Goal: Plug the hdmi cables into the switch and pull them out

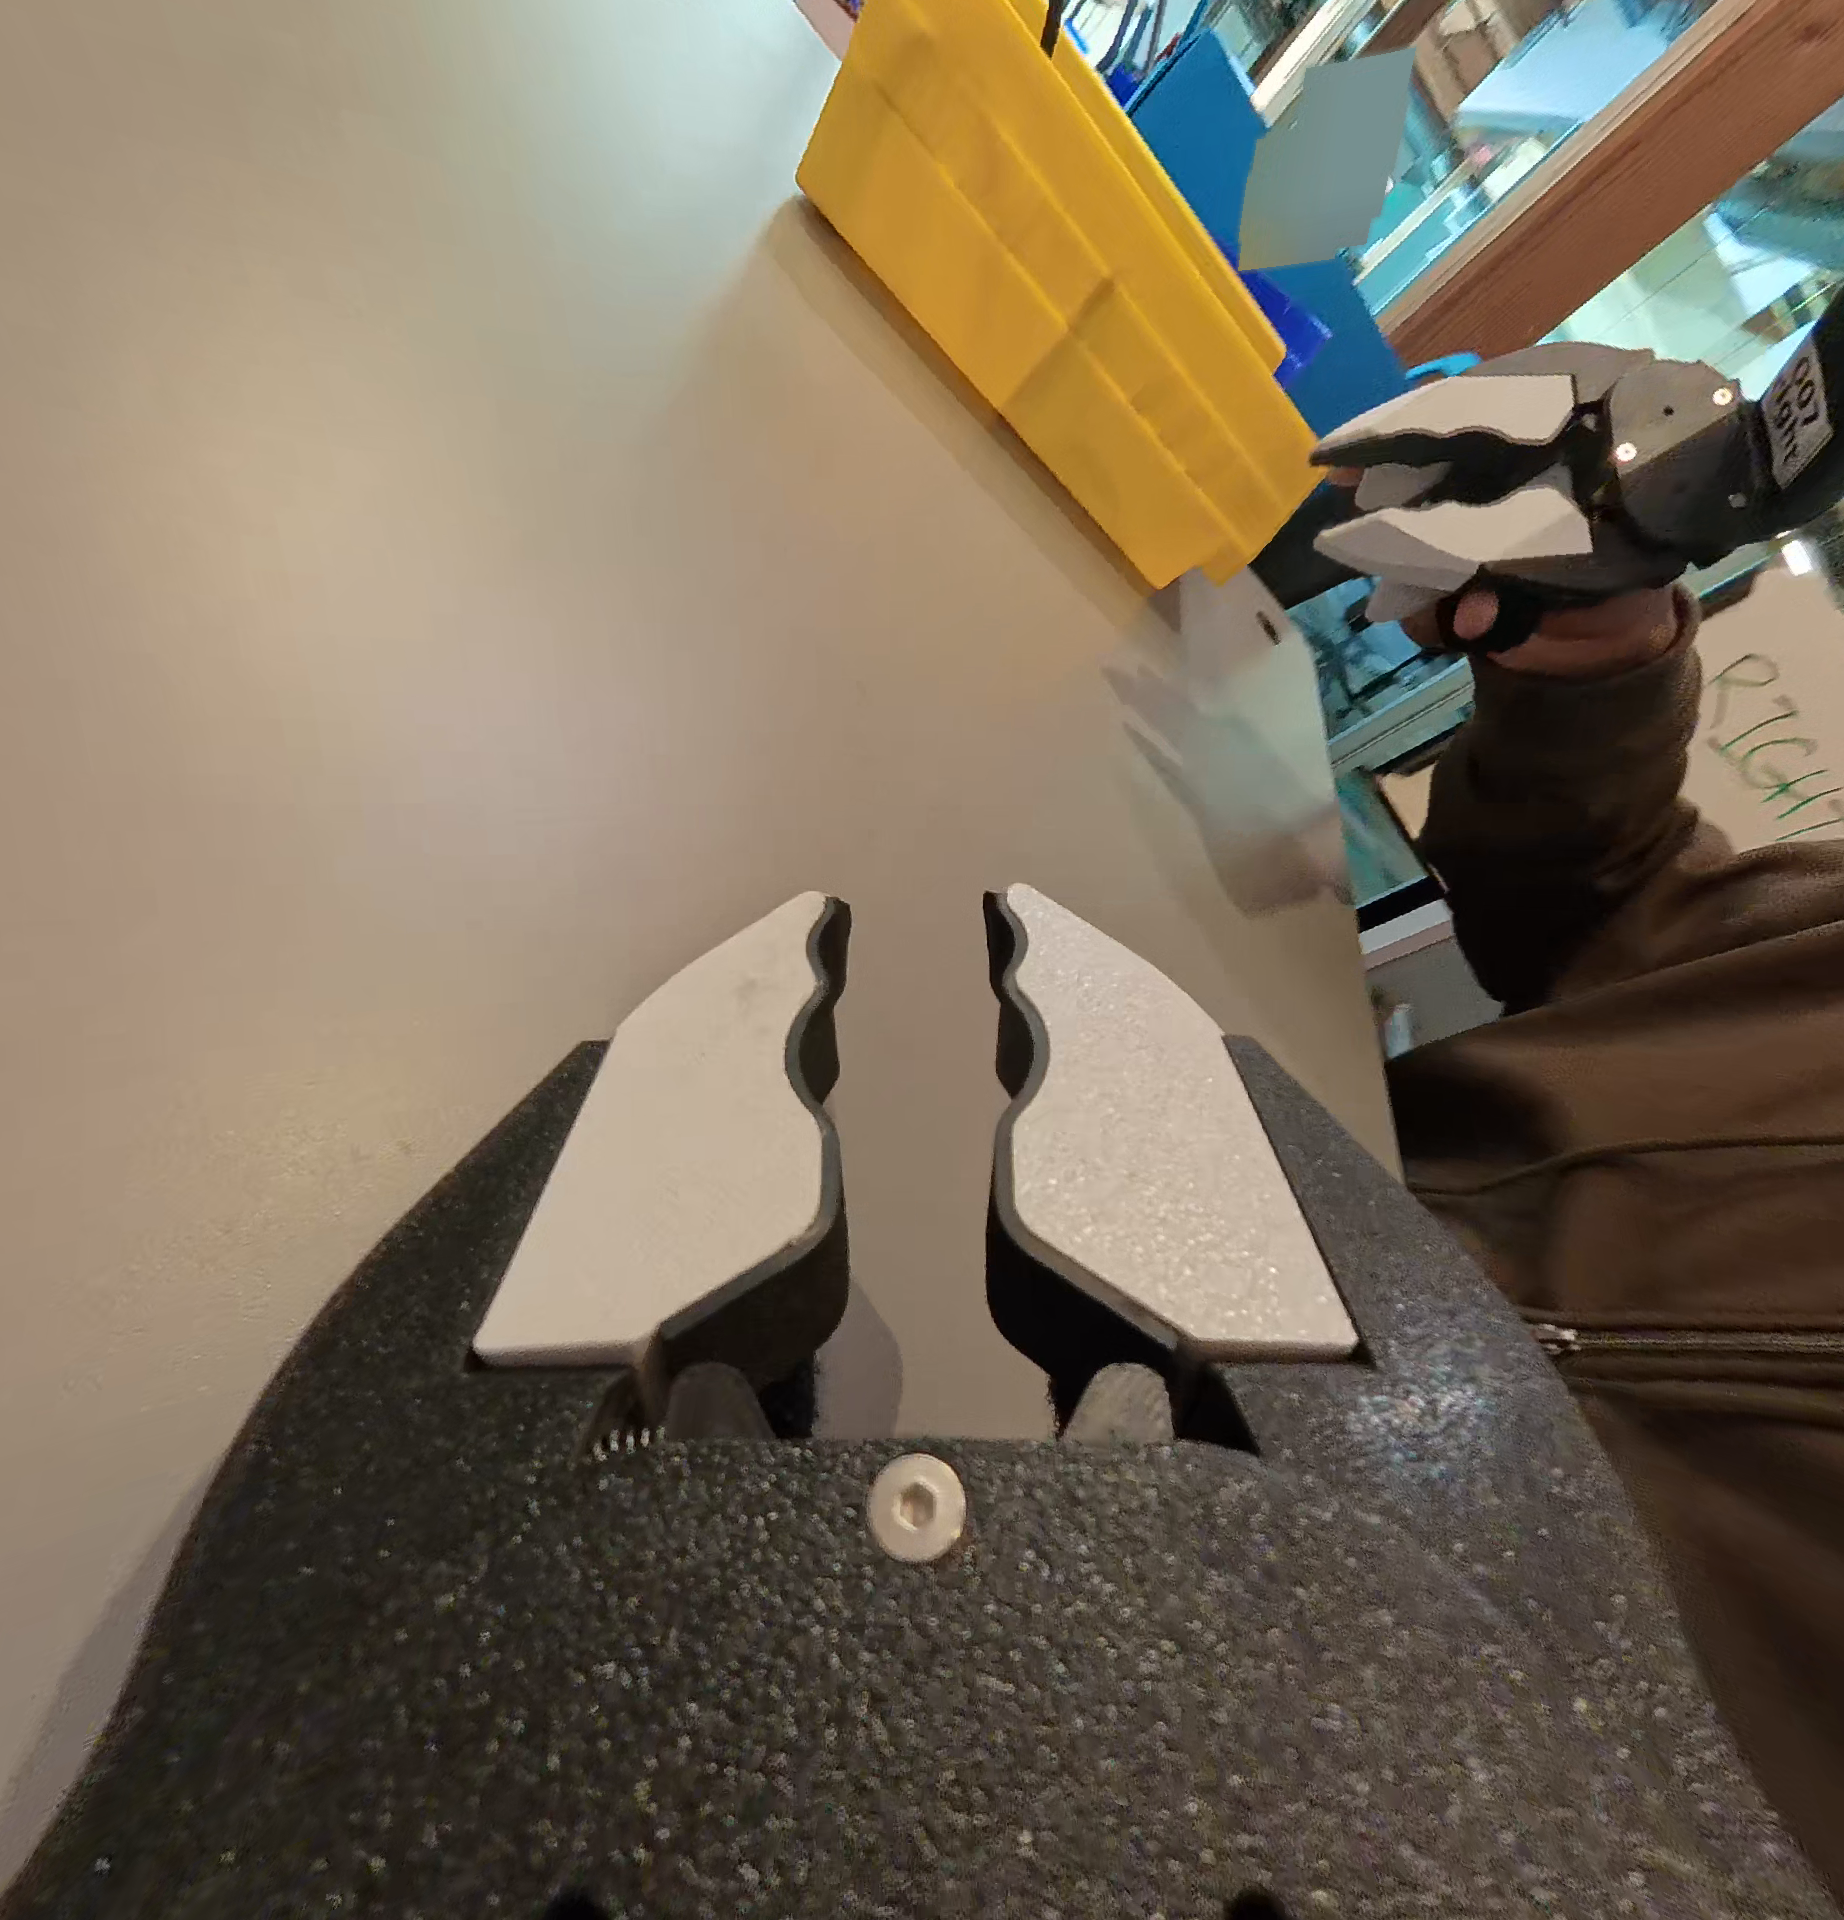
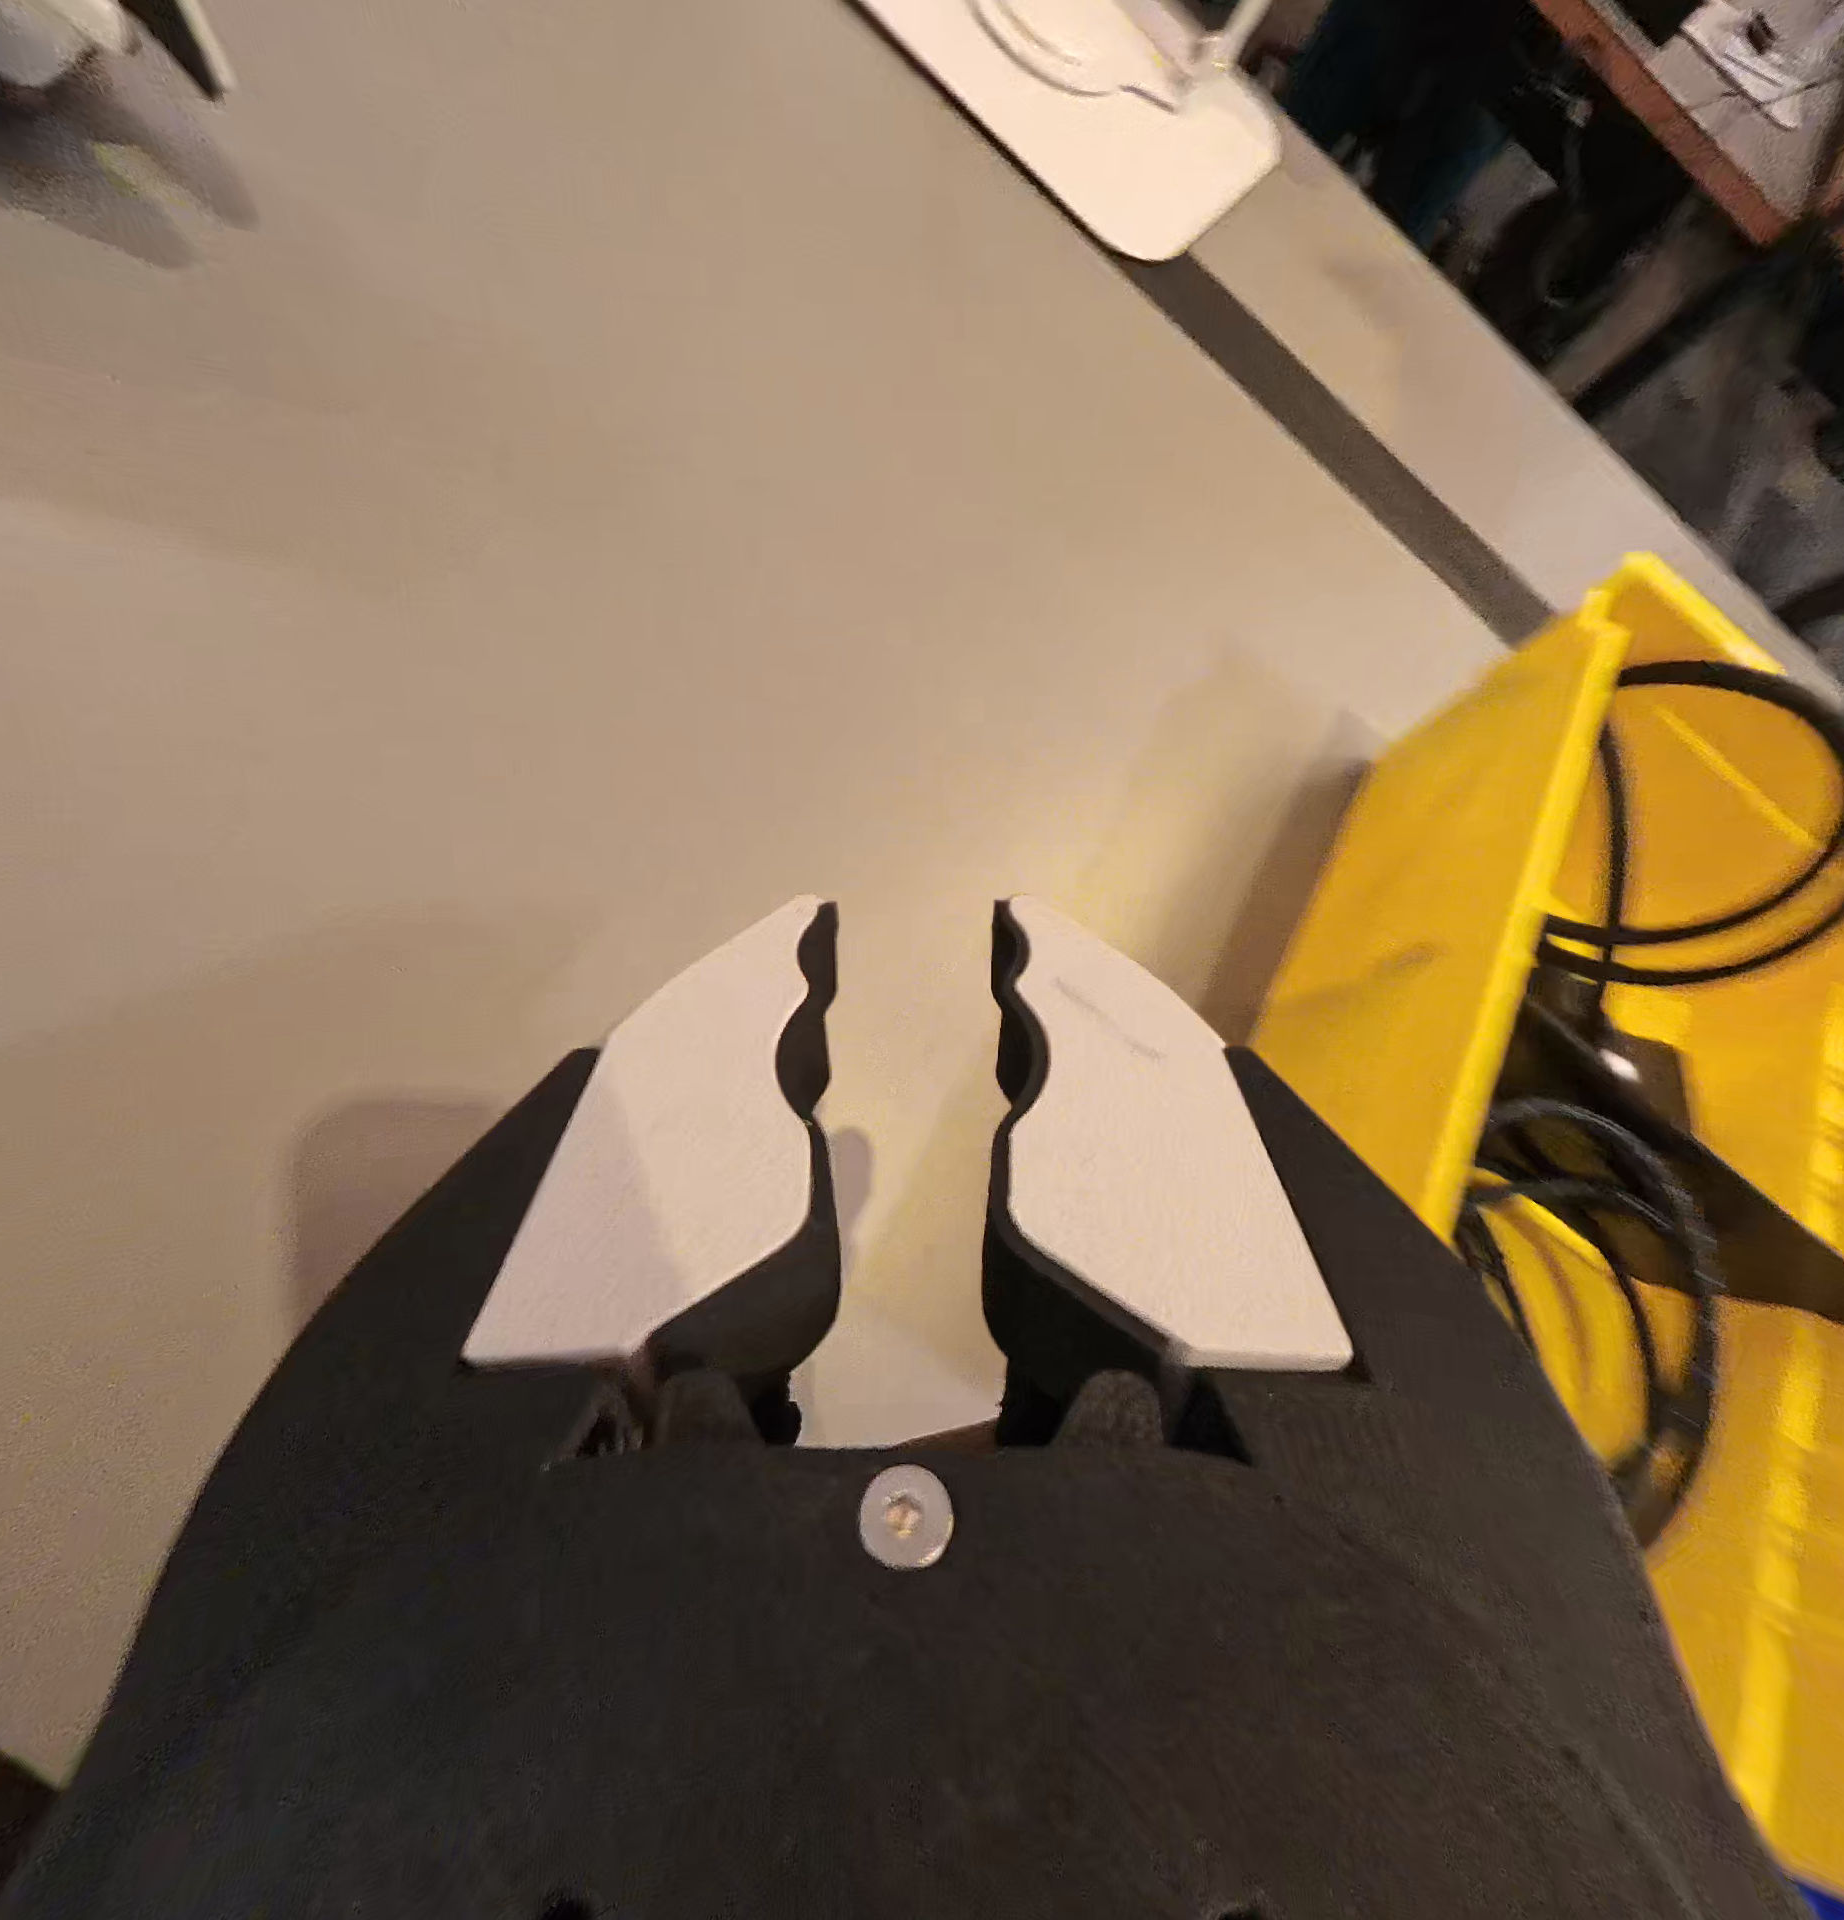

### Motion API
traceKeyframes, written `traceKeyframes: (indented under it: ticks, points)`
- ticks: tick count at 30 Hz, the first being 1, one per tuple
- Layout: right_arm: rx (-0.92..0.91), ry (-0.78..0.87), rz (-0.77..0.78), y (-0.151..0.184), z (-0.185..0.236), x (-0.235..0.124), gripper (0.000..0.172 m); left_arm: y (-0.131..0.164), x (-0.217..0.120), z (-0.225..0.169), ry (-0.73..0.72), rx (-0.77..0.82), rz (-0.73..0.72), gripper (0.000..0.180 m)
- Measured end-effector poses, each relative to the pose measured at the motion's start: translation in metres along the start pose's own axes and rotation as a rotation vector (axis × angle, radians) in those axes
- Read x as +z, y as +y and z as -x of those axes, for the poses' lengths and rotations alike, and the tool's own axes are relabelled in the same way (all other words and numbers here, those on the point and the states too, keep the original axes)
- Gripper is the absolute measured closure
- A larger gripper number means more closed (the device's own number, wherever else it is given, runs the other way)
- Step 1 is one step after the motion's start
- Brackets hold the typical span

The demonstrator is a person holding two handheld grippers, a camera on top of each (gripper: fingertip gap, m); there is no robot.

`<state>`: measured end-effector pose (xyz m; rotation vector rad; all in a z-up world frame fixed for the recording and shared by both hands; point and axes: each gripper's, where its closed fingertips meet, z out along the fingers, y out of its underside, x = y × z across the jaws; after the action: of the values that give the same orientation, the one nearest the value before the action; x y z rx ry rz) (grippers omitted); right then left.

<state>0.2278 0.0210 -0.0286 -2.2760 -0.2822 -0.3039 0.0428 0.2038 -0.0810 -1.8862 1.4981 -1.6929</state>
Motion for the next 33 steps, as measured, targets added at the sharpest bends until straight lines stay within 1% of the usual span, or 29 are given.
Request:
traceKeyframes:
  ticks: [2,5,8,10,11,12,14,15,17,18,20,21,22,24,25,27,29,31,33]
  points:
    - [0.024,-0.061,-0.007,0.004,0.023,0.022,0.14,0.002,0.001,-0.001,-0.05,0.063,0.005,0.153]
    - [0.063,-0.116,-0.028,0.012,0.048,0.046,0.136,0.005,-0.005,-0.002,-0.17,0.163,-0.008,0.147]
    - [0.113,-0.116,-0.059,0.017,0.055,0.06,0.135,0.011,-0.024,-0.003,-0.321,0.239,-0.055,0.136]
    - [0.157,-0.112,-0.08,0.021,0.055,0.067,0.135,0.014,-0.045,-0.008,-0.417,0.268,-0.133,0.129]
    - [0.172,-0.108,-0.073,0.024,0.055,0.07,0.135,0.016,-0.057,-0.013,-0.45,0.276,-0.183,0.127]
    - [0.175,-0.092,-0.056,0.026,0.053,0.072,0.129,0.017,-0.07,-0.019,-0.478,0.288,-0.251,0.127]
    - [0.15,-0.082,-0.059,0.025,0.054,0.072,0.129,0.012,-0.103,-0.039,-0.534,0.363,-0.463,0.12]
    - [0.135,-0.088,-0.047,0.026,0.056,0.073,0.128,0.008,-0.123,-0.053,-0.575,0.452,-0.593,0.112]
    - [0.098,-0.087,-0.019,0.028,0.06,0.076,0.128,0.006,-0.165,-0.083,-0.717,0.642,-0.824,0.1]
    - [0.079,-0.088,-0.006,0.029,0.063,0.077,0.128,0.008,-0.177,-0.096,-0.761,0.707,-0.872,0.095]
    - [0.055,-0.09,-0.006,0.029,0.066,0.078,0.128,0.012,-0.188,-0.116,-0.772,0.785,-0.871,0.091]
    - [0.054,-0.092,-0.006,0.029,0.066,0.078,0.129,0.012,-0.195,-0.121,-0.777,0.784,-0.874,0.09]
    - [0.057,-0.095,-0.005,0.029,0.066,0.078,0.128,0.012,-0.206,-0.119,-0.822,0.747,-0.866,0.092]
    - [0.059,-0.099,-0.009,0.028,0.066,0.078,0.128,0.013,-0.231,-0.108,-0.963,0.648,-0.812,0.1]
    - [0.058,-0.096,-0.012,0.028,0.066,0.077,0.128,0.015,-0.247,-0.101,-1.057,0.615,-0.787,0.104]
    - [0.055,-0.087,-0.02,0.027,0.065,0.076,0.128,0.025,-0.276,-0.084,-1.257,0.565,-0.699,0.105]
    - [0.059,-0.074,-0.025,0.027,0.063,0.076,0.127,0.041,-0.297,-0.065,-1.39,0.487,-0.612,0.104]
    - [0.064,-0.059,-0.032,0.026,0.061,0.075,0.127,0.06,-0.302,-0.047,-1.415,0.395,-0.546,0.109]
    - [0.063,-0.046,-0.044,0.025,0.059,0.074,0.127,0.078,-0.301,-0.029,-1.399,0.287,-0.504,0.115]
